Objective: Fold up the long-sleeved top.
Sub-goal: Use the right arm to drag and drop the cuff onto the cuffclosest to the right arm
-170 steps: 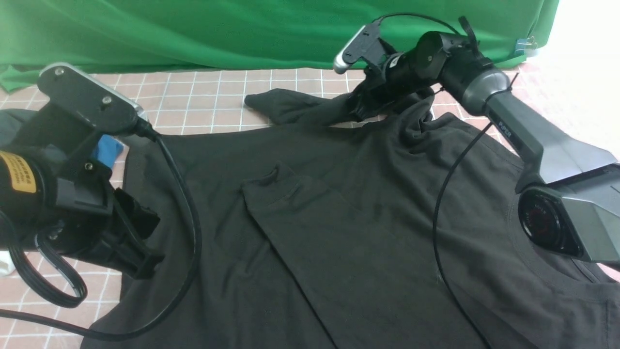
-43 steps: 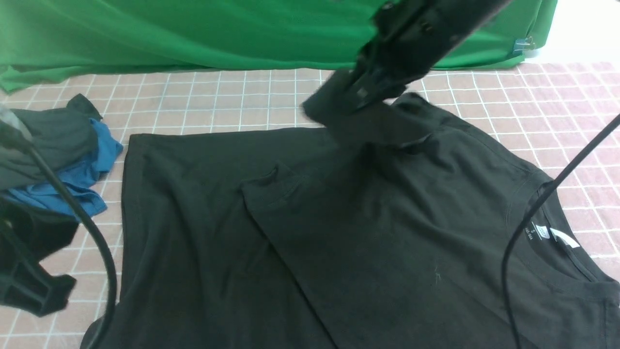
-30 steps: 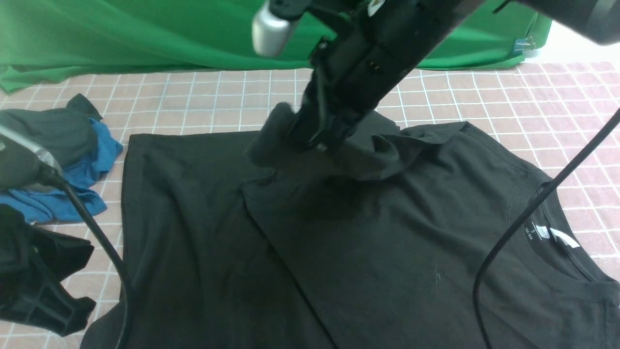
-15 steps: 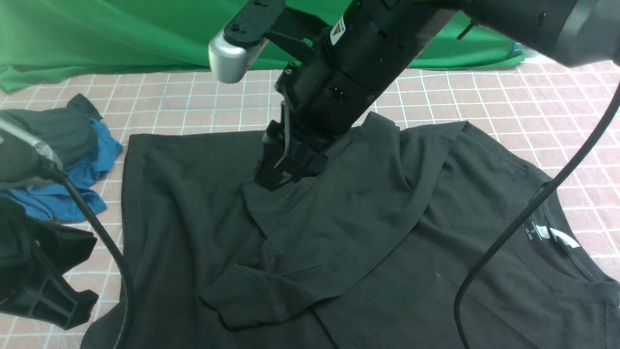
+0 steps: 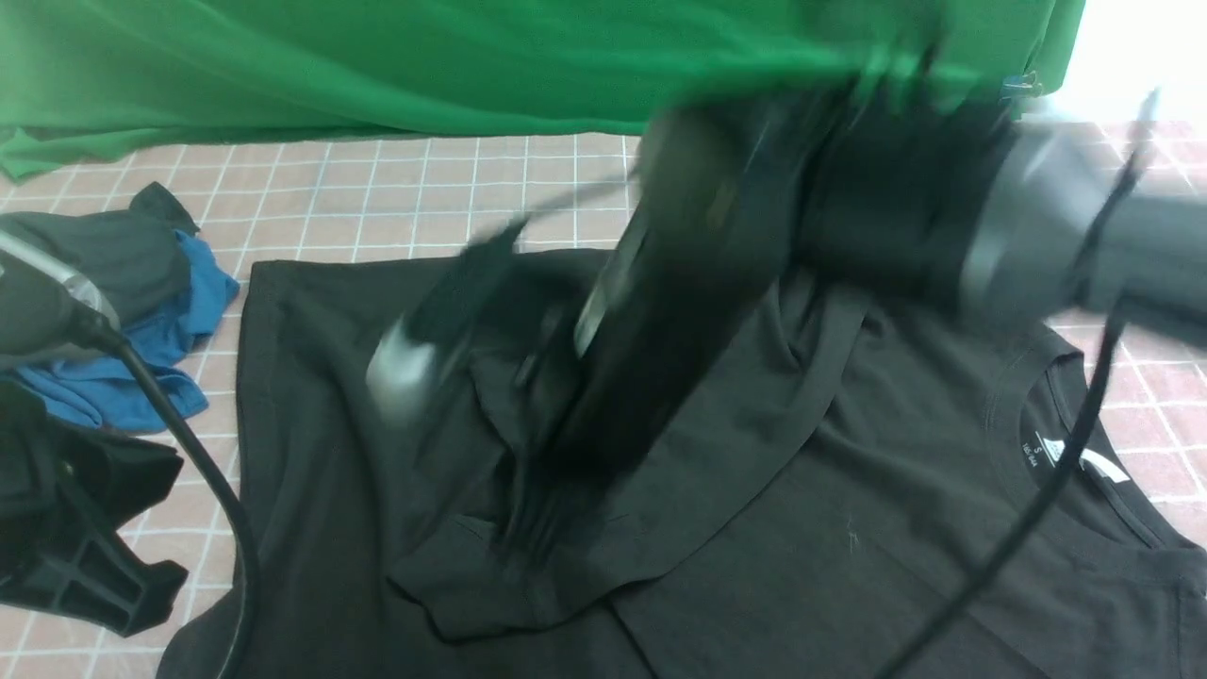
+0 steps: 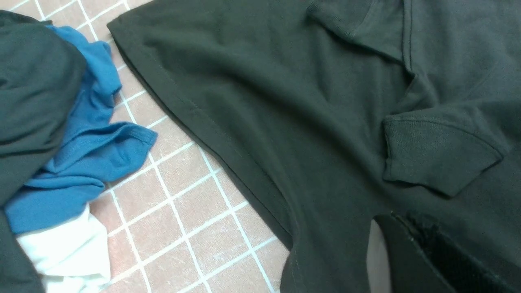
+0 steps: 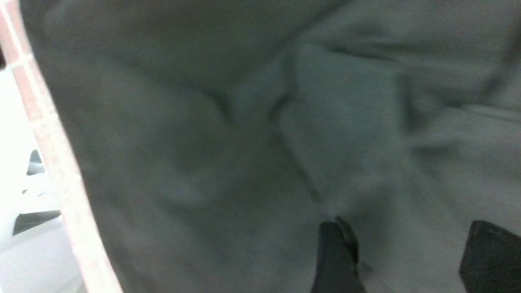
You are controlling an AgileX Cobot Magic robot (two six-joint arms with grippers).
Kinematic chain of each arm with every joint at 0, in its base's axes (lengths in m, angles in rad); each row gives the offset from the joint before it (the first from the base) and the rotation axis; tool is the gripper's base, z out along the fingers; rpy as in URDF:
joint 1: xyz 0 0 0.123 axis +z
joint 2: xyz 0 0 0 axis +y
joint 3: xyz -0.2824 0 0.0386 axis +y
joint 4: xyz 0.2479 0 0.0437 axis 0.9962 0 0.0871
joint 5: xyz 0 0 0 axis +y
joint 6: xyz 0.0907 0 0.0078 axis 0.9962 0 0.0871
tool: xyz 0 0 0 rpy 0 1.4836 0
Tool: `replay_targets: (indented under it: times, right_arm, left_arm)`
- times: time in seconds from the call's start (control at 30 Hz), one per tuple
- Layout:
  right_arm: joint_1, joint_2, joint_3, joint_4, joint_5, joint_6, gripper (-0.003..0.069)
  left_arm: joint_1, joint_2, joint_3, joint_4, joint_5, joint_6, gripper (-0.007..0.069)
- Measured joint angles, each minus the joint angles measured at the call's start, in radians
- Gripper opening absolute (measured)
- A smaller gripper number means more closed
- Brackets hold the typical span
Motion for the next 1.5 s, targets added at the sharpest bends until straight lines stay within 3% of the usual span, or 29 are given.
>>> replay_targets:
  times: [0.13,0.33,0.73,1.0,1.13,1.23,1.33,1.5]
  right_arm:
    - [0.108,0.041,0.058,-0.097,-0.152,-0.087,0.0423]
    - [0.126,0.116,0.06,-0.209,-0.234,-0.111,0.0422]
    - [0.127,0.145,0.061,-0.198,-0.197,-0.135,0.0422]
    - [0.128,0.195,0.061,-0.197,-0.289,-0.211,0.0414]
    - [0.128,0.196,0.061,-0.196,-0.305,-0.231,0.0319]
    - [0.128,0.199,0.061,-0.196,-0.309,-0.237,0.0172]
    - [0.128,0.205,0.061,-0.196,-0.316,-0.237,0.0088]
    - [0.128,0.201,0.055,-0.163,-0.291,-0.236,0.0077]
  left_arm:
    - [0.0,0.0,0.0,0.002,-0.019,0.0,0.0017]
    - [0.0,0.0,0.0,0.004,-0.02,0.0,0.0017]
    - [0.0,0.0,0.0,0.006,-0.015,0.0,0.0017]
    - [0.0,0.0,0.0,0.007,-0.015,0.0,0.0017]
    - [0.0,0.0,0.0,0.007,-0.016,0.0,0.0017]
    - [0.0,0.0,0.0,0.007,-0.016,0.0,0.0017]
    - [0.0,0.0,0.0,0.007,-0.016,0.0,0.0017]
    - [0.0,0.0,0.002,0.007,-0.015,0.0,0.0017]
